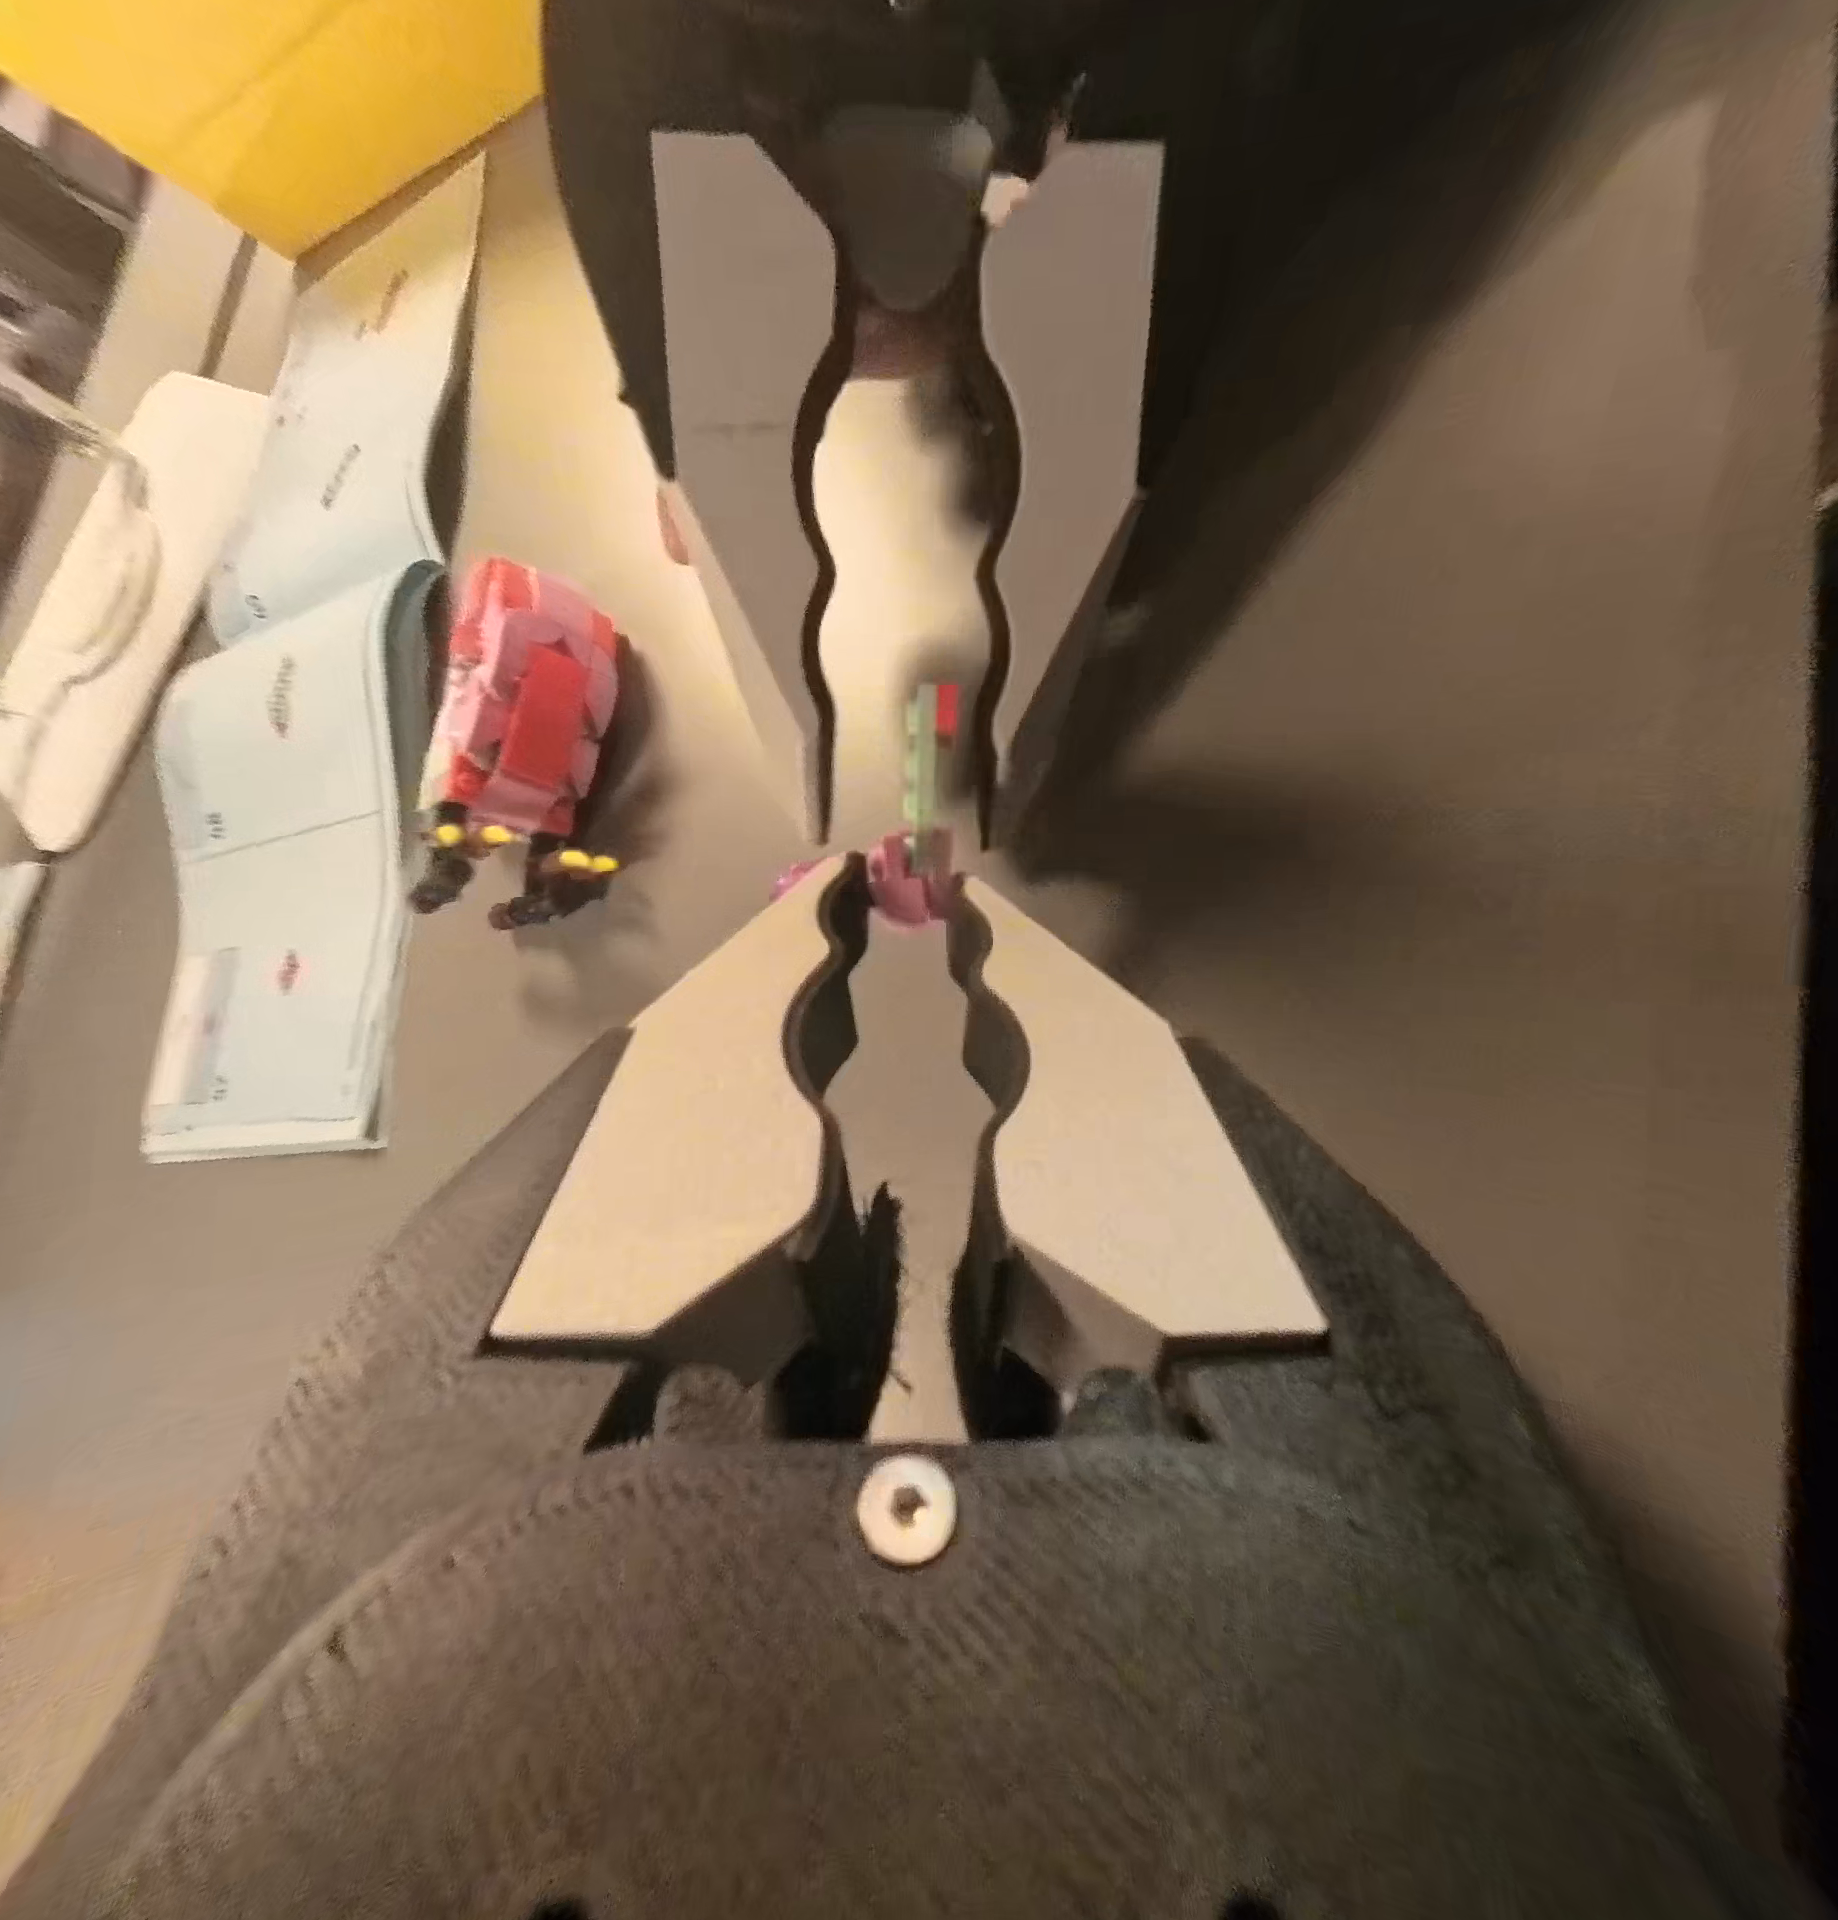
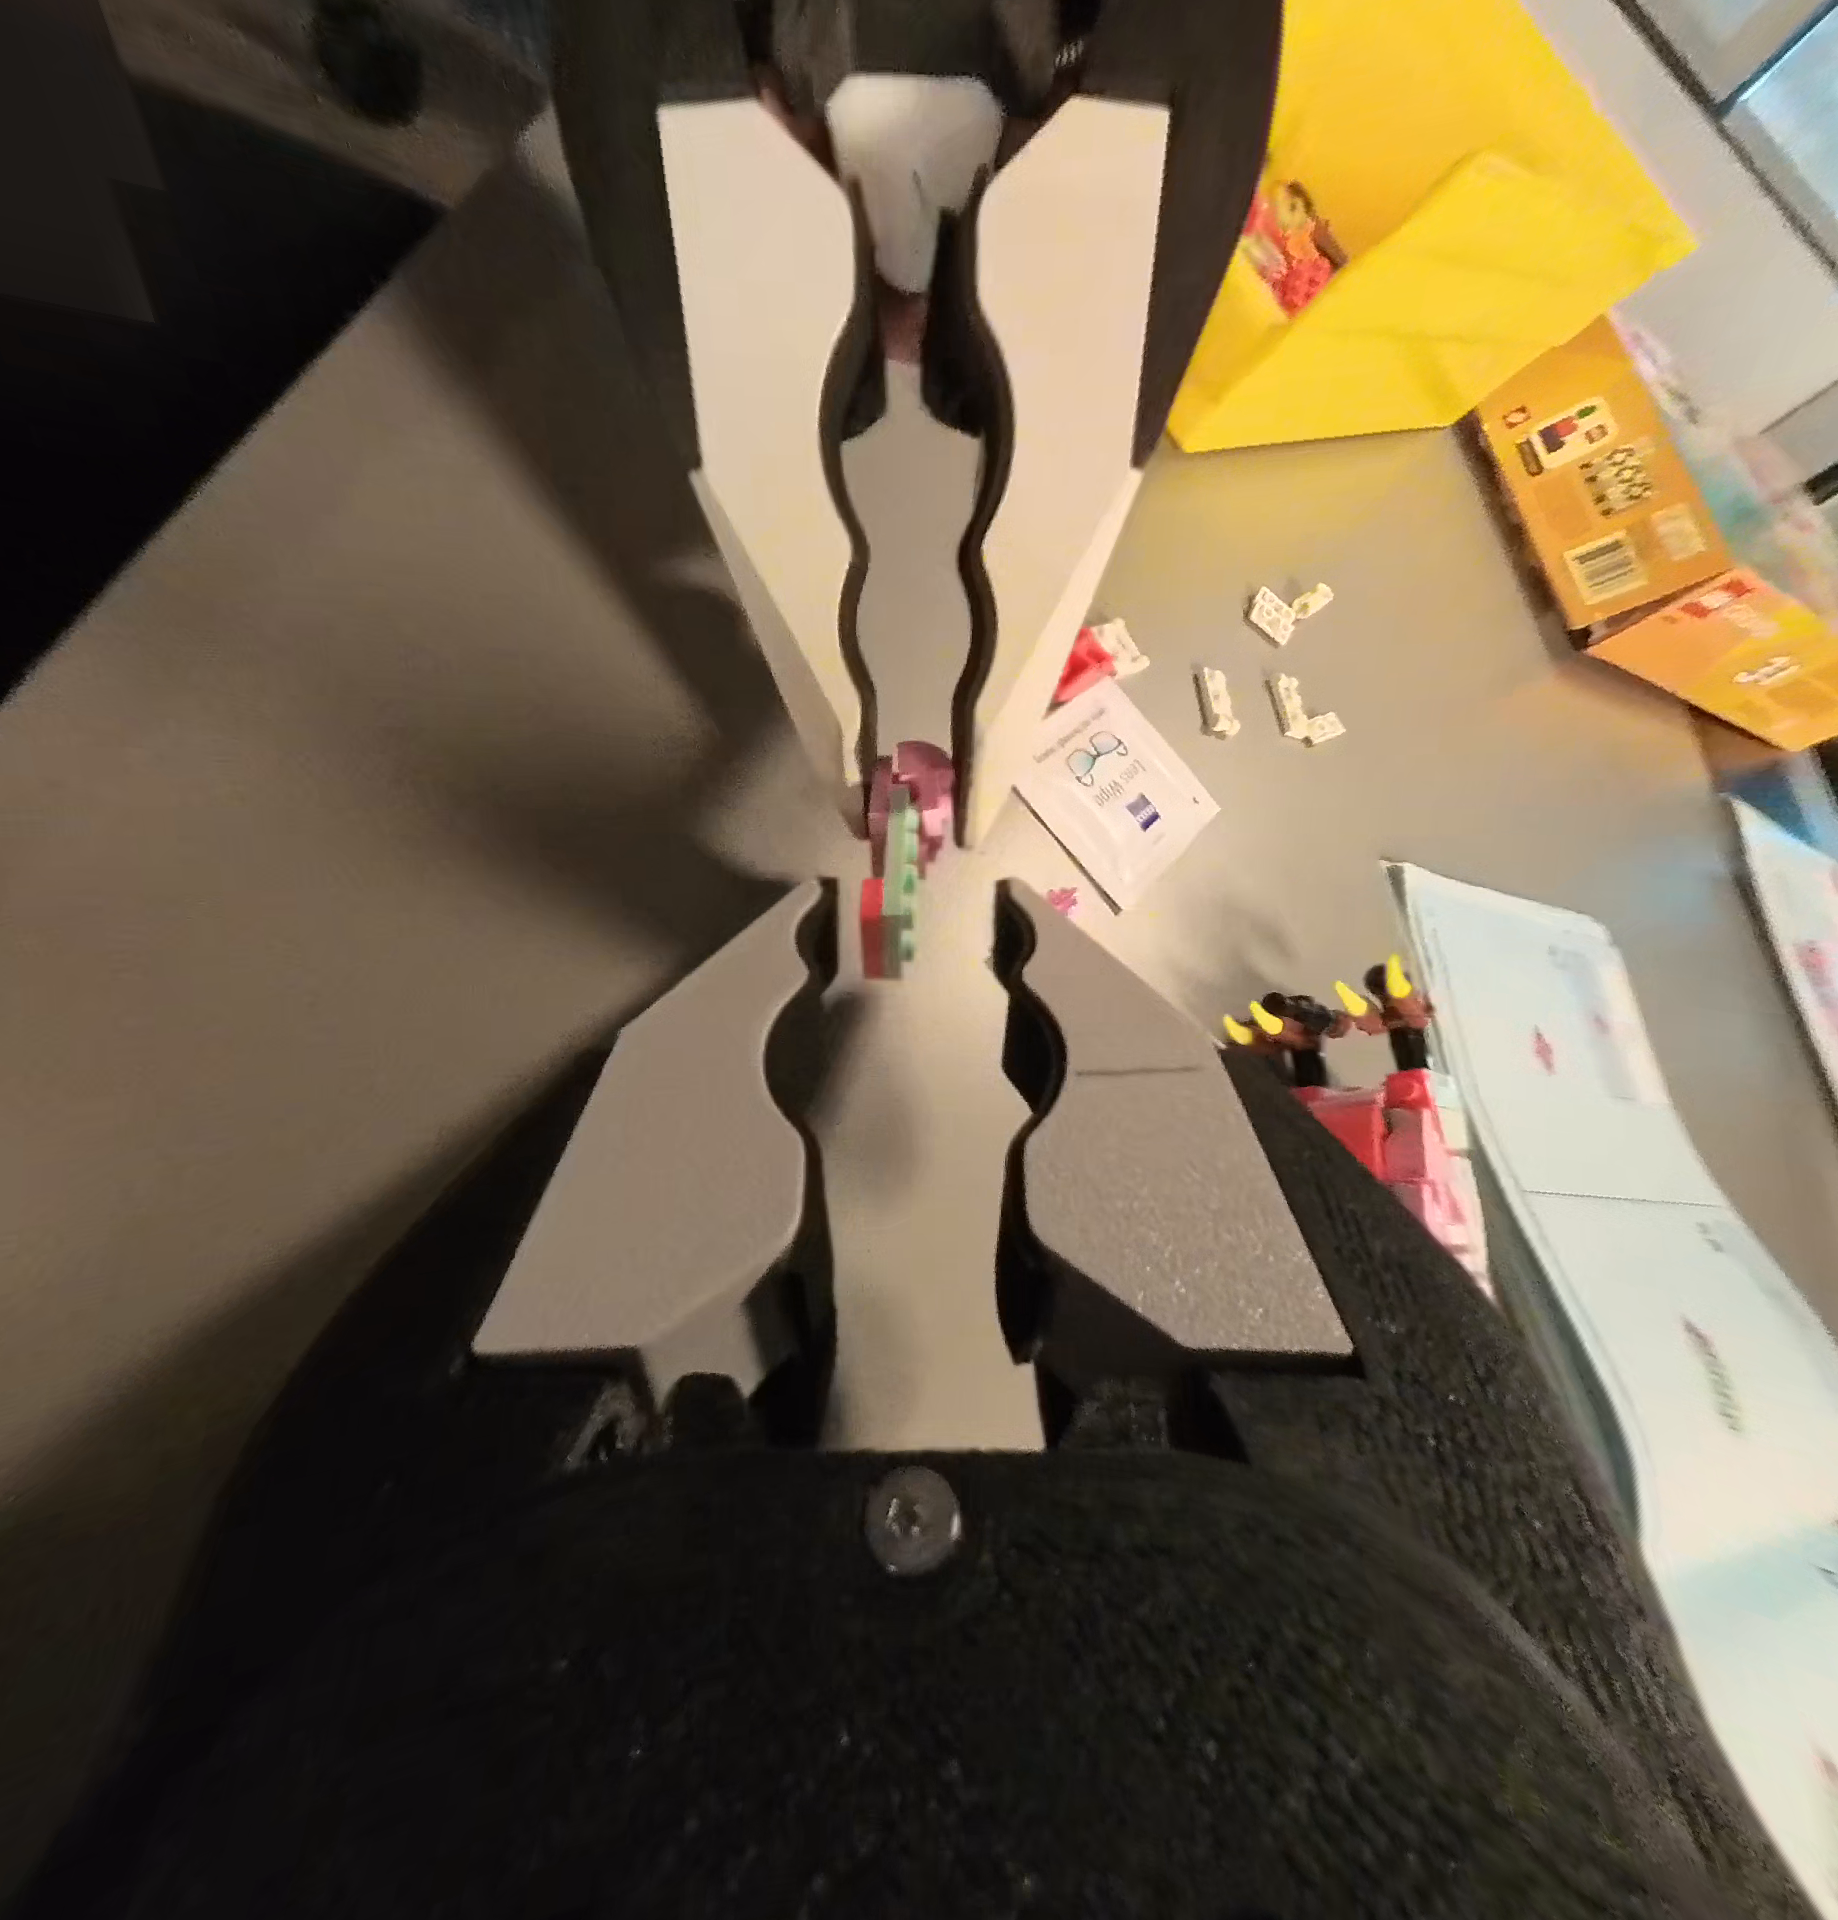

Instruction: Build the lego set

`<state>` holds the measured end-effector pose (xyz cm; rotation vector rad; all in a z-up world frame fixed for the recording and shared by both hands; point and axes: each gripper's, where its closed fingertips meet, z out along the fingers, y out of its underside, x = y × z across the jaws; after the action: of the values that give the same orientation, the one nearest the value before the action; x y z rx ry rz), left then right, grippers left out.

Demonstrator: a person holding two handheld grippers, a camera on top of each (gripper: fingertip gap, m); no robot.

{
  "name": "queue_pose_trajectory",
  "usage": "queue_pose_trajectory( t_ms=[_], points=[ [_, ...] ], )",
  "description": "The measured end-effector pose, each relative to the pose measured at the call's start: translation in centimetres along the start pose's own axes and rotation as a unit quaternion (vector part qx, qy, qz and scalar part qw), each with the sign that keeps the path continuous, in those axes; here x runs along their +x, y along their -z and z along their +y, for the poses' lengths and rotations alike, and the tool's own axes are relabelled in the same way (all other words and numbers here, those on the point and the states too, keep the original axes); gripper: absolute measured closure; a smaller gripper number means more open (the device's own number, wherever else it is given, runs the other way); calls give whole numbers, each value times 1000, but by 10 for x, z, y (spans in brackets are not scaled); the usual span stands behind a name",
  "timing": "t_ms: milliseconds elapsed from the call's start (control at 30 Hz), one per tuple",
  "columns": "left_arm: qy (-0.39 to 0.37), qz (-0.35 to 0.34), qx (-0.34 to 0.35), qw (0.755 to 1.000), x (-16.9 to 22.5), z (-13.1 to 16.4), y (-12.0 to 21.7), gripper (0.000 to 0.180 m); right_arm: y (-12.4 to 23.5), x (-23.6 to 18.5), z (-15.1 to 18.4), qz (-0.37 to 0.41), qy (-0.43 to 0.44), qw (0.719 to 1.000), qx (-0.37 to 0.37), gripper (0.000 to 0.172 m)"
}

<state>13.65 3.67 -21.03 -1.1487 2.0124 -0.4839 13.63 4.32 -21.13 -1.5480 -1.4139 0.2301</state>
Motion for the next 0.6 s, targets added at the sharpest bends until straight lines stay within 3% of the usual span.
queue_pose_trajectory(
  t_ms=[67,267,600],
  points=[
    [31,31,1,999,5,-2,0,167,2,-2,-4,-15,-15,1000,13,140],
    [99,103,10,990,14,-7,4,167,11,-12,-16,-68,-48,995,56,156],
    [104,135,-8,985,25,-3,-4,167,8,-23,-15,-89,-34,995,40,160]
  ],
)
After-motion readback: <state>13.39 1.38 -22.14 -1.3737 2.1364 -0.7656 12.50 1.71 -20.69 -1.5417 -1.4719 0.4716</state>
